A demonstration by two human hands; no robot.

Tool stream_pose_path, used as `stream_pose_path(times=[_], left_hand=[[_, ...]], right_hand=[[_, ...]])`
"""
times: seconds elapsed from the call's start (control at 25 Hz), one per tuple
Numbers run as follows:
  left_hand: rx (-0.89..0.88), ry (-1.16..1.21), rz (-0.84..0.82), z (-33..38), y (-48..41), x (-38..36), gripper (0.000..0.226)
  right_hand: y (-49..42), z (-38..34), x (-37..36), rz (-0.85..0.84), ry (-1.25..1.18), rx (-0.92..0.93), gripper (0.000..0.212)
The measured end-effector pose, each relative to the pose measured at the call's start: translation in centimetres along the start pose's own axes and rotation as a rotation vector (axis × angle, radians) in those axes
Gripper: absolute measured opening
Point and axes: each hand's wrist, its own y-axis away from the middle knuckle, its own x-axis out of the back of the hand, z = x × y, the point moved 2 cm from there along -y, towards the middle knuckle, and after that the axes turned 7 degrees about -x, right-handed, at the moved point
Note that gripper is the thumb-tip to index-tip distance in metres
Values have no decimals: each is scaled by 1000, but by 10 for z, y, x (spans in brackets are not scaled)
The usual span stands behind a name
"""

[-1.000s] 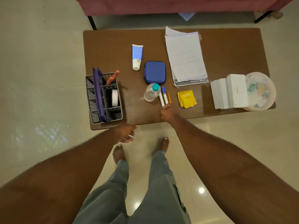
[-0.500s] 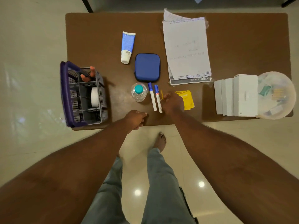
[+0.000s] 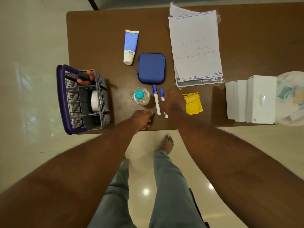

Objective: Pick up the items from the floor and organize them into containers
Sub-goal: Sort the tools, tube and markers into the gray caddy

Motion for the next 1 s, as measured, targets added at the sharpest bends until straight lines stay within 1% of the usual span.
stream_pose_path(times=[0.08, 0.28, 0.4, 0.48, 0.52, 0.6, 0.68, 0.72, 0.76, 0.8, 0.88, 1.0], left_hand=[[-4, 5, -1, -2, 2, 2, 22], [-28, 21, -22, -13, 17, 15, 22], [-53, 39, -43, -25, 32, 29, 21], [-66, 47, -66, -34, 44, 41, 22], [-64, 48, -83, -42, 50, 50, 23], [-55, 45, -119, -58, 62, 70, 24], [-46, 31, -134, -77, 74, 91, 24], [-38, 21, -135, -87, 79, 103, 24], [-27, 8, -136, -98, 85, 117, 22], [-16, -2, -135, -108, 88, 129, 22], [-4, -15, -126, -124, 94, 152, 23], [-2, -4, -118, -135, 98, 181, 24]], right_hand=[[0, -3, -2, -5, -6, -5, 37], [15, 7, 11, -16, -245, -146, 32], [42, 15, 20, -43, -203, -216, 33], [63, 14, 20, -50, -187, -211, 41], [74, 11, 17, -40, -209, -199, 41], [96, 2, 7, -75, -296, -179, 35], [121, -18, -1, -236, -431, -152, 27], [133, -32, -5, -326, -514, -147, 28], [145, -47, -7, -381, -590, -143, 30], [154, -63, -6, -398, -662, -138, 30], [167, -95, 1, -364, -792, -142, 21], [175, -135, 11, -350, -880, -107, 20]])
